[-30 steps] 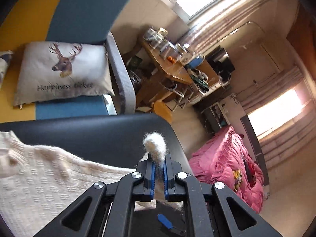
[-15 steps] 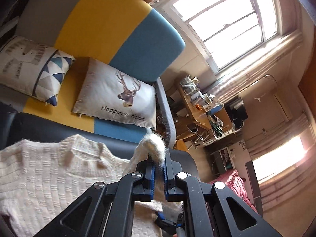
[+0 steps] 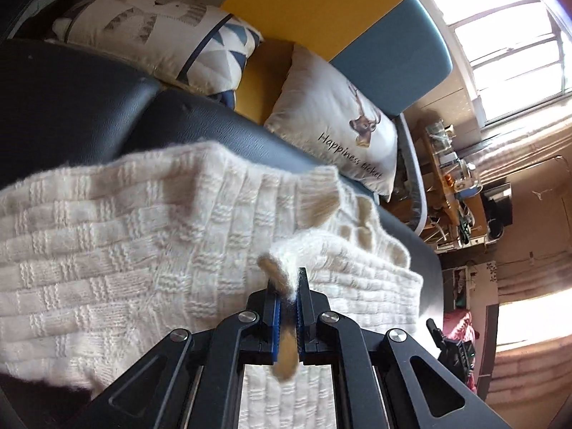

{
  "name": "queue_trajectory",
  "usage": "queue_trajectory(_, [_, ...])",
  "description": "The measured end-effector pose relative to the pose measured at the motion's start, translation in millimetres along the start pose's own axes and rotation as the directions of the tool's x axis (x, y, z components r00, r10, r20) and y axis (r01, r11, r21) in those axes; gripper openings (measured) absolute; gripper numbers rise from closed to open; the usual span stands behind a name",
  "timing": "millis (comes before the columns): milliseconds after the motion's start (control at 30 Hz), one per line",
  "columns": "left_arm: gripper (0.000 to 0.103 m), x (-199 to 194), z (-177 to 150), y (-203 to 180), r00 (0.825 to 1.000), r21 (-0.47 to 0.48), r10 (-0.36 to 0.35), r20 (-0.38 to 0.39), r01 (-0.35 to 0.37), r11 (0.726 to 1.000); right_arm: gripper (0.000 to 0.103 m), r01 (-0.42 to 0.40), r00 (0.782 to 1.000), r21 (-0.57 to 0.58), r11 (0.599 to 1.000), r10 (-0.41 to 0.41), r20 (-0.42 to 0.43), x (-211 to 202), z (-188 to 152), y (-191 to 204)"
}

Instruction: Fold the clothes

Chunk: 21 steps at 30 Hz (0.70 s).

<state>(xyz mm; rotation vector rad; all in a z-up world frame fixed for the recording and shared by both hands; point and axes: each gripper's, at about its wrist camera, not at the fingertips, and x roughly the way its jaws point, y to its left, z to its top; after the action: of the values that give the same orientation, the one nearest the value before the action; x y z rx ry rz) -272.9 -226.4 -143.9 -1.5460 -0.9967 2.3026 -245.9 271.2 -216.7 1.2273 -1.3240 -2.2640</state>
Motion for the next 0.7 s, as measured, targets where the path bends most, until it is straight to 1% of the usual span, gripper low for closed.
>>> queue_trajectory(33, [0.007, 5.9, -3.4, 10.2, 1.0, -0.006, 0.012, -0.016, -0.013, 1.0, 0.056, 0.018, 1.0, -0.029, 0.999, -0.018, -0.004, -0.5, -1.6, 2.4])
queue_trajectory(167, [0.007, -1.6, -2.5, 14.2, 0.998, 0.006, -0.04, -0.038, 0.041, 0.999, 0.055, 0.087, 0.996, -0.14, 0.986, -0.09, -0.017, -1.1, -5.4, 12.1])
queue_trajectory(233, [0.007, -18.4, 4.4, 1.3, 0.994, 0.018, -0.101, -0.037, 0.102, 0.995, 0.054, 0.093, 0.995, -0.163, 0.982, -0.098, -0.019, -2.2, -5.4, 12.7])
queue_trajectory(300, [0.007, -38.5, 14.0, -12.6, 0.986, 0.018, -0.163, -0.023, 0.163, 0.986, 0.054, 0.075, 0.997, -0.146, 0.986, -0.079, -0.022, -3.7, -4.5, 9.0])
queue_trajectory(367, [0.007, -50.9, 20.4, -18.8, 0.984, 0.029, -0.176, -0.024, 0.176, 0.984, 0.052, 0.066, 0.997, -0.147, 0.987, -0.07, -0.028, -4.0, -4.7, 5.8])
queue_trajectory(400, [0.007, -52.6, 21.1, -21.2, 0.993, 0.07, -0.113, -0.018, 0.114, 0.991, 0.048, 0.07, 0.997, -0.152, 0.986, -0.076, -0.03, -3.4, -4.5, 5.7])
queue_trajectory(433, [0.007, -48.1, 19.6, -17.9, 0.998, 0.094, -0.047, -0.031, 0.05, 0.994, 0.046, 0.074, 0.996, -0.157, 0.985, -0.08, -0.031, -2.8, -4.2, 5.8])
queue_trajectory(467, [0.007, -37.7, 15.8, -9.3, 0.998, 0.098, 0.024, -0.06, -0.018, 0.995, 0.046, 0.073, 0.996, -0.154, 0.985, -0.079, -0.032, -1.2, -3.0, 7.2])
queue_trajectory(500, [0.007, -26.6, 11.8, 0.1, 0.991, 0.101, 0.096, -0.09, -0.087, 0.991, 0.046, 0.072, 0.996, -0.151, 0.986, -0.078, -0.033, 0.3, -2.0, 8.6])
queue_trajectory(567, [0.007, -5.8, 2.5, 24.7, 0.975, 0.092, 0.186, -0.121, -0.176, 0.98, 0.045, 0.078, 0.996, -0.161, 0.984, -0.084, -0.035, 0.7, -2.0, 11.1])
queue_trajectory(633, [0.007, -2.9, -3.0, 42.8, 0.987, 0.034, 0.13, -0.095, -0.128, 0.991, 0.044, 0.076, 0.996, -0.162, 0.984, -0.081, -0.029, -1.2, -2.0, 11.4])
queue_trajectory(667, [0.007, -4.3, -5.2, 45.8, 0.99, 0.021, 0.118, -0.083, -0.116, 0.993, 0.043, 0.07, 0.997, -0.157, 0.985, -0.075, -0.021, -2.9, -1.7, 10.6])
queue_trajectory(700, [0.007, -6.0, -7.4, 47.9, 0.992, 0.01, 0.108, -0.071, -0.107, 0.994, 0.043, 0.049, 0.999, -0.137, 0.989, -0.05, -0.005, -6.6, -1.7, 8.2])
